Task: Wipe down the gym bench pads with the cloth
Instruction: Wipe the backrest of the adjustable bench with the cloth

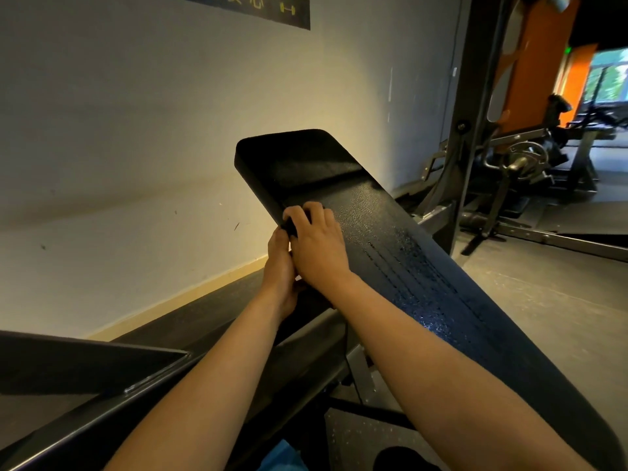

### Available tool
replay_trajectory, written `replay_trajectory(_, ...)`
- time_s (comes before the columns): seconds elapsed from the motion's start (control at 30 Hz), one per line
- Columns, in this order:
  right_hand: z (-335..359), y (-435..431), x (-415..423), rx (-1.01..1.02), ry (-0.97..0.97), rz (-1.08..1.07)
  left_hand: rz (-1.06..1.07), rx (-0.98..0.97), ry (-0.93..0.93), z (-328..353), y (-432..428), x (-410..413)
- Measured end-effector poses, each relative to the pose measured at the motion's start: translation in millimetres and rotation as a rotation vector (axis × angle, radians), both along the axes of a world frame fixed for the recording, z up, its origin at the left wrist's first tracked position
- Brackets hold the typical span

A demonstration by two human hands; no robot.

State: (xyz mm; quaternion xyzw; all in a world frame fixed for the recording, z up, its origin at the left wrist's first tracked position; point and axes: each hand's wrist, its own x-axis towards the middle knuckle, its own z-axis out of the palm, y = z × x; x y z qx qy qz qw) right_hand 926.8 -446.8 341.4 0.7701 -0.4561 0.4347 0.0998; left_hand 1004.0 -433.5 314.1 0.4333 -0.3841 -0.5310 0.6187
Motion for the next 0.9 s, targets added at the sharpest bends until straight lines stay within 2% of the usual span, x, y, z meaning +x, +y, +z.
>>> replay_trajectory(0.1, 0, 2, -13, 0.037, -0.05, 0.024, 0.077, 0.008, -0.035, 5, 1, -7)
replay_trajectory(0.23, -26, 25, -42, 0.076, -0.204, -0.077, 0.171, -0.006, -0.089, 8, 1, -24)
replay_trajectory(0.37, -35, 29, -49, 0.074, -0.218, -0.07, 0.203, 0.008, -0.173, 11, 5, -33)
replay_trajectory(0.5, -23, 2, -65, 0.09, -0.136, 0.028, 0.239, -0.04, -0.207, 11, 4, -35)
replay_trajectory(0.6, -8, -38, -96, 0.201, -0.135, -0.019, 0.251, -0.032, -0.227, 12, 2, -37)
replay_trajectory(0.7, 4, -70, -125, 0.346, -0.227, -0.11, 0.274, -0.027, -0.289, 10, 2, -40)
replay_trajectory(0.77, 6, -76, -124, 0.36, -0.287, -0.144, 0.3, -0.048, -0.326, 9, 1, -42)
replay_trajectory(0.83, 4, -68, -105, 0.28, -0.292, -0.075, 0.335, -0.031, -0.364, 9, -3, -45)
replay_trajectory(0.9, 4, -54, -84, 0.192, -0.253, 0.135, 0.382, -0.037, -0.403, 11, -6, -49)
